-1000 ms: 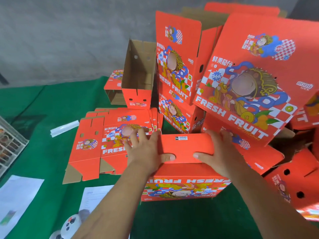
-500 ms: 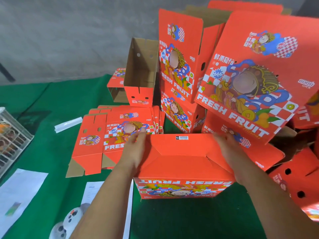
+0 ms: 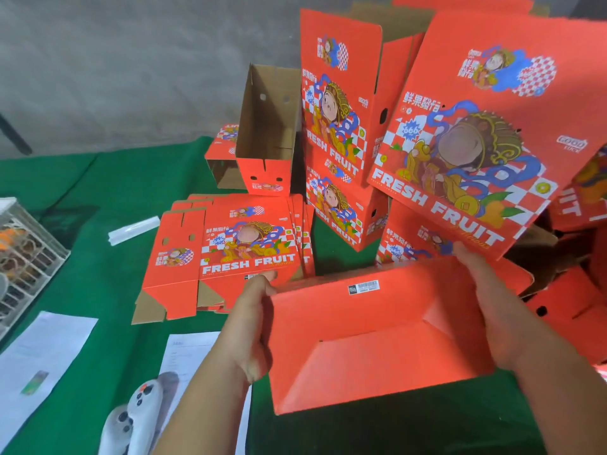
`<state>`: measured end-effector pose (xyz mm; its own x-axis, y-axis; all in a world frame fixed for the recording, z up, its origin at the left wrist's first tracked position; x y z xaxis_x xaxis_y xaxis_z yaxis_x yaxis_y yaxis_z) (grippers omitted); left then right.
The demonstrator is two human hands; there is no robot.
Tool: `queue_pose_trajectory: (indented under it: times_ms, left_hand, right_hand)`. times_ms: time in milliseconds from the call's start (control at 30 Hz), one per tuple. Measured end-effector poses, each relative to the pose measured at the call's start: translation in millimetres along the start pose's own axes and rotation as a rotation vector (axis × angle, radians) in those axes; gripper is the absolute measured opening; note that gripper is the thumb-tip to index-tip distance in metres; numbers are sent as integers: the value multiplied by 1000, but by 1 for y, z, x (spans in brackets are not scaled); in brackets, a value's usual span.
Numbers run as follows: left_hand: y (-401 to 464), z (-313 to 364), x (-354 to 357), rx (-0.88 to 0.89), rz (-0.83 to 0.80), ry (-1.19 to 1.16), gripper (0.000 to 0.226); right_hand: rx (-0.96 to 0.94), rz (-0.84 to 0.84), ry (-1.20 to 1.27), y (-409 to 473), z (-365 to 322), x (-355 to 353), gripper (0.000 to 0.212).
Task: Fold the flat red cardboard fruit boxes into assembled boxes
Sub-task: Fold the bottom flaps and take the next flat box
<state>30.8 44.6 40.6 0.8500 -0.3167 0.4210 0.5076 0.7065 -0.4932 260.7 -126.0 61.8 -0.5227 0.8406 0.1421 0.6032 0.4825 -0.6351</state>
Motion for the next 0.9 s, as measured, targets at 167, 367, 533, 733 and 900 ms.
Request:
queue_pose_trajectory:
  times_ms: [167, 367, 533, 733, 900]
  left_hand:
    - [-18, -17, -7, 202, -132, -202, 45]
    - [-20, -15, -37, 96, -336, -115, 37]
    - [-16, -20, -46, 101, -258, 159, 45]
    - [0, -14, -50, 450, -154, 55, 88]
    - [16, -8, -50, 736, -163, 253, 102]
  right_hand:
    - [79, -103, 9, -12, 15, -39, 45]
    - [1, -232, 96, -9, 37, -34, 55]
    - [-75, -298, 49, -8, 25, -27, 72]
    - [-302, -271, -651, 0, 9, 6, 81]
    - [-516, -18, -763, 38, 5, 51, 63]
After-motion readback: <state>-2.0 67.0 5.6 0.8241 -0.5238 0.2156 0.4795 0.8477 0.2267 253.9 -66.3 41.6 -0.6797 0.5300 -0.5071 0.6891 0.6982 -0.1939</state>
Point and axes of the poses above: each hand's wrist, its own y-axis towards the middle knuckle, its own x-axis out of the palm, z = x × y, the point moved 1 cm from there along y, towards the middle knuckle, and after that the axes turned 12 degrees about x, right-handed, at the moved point
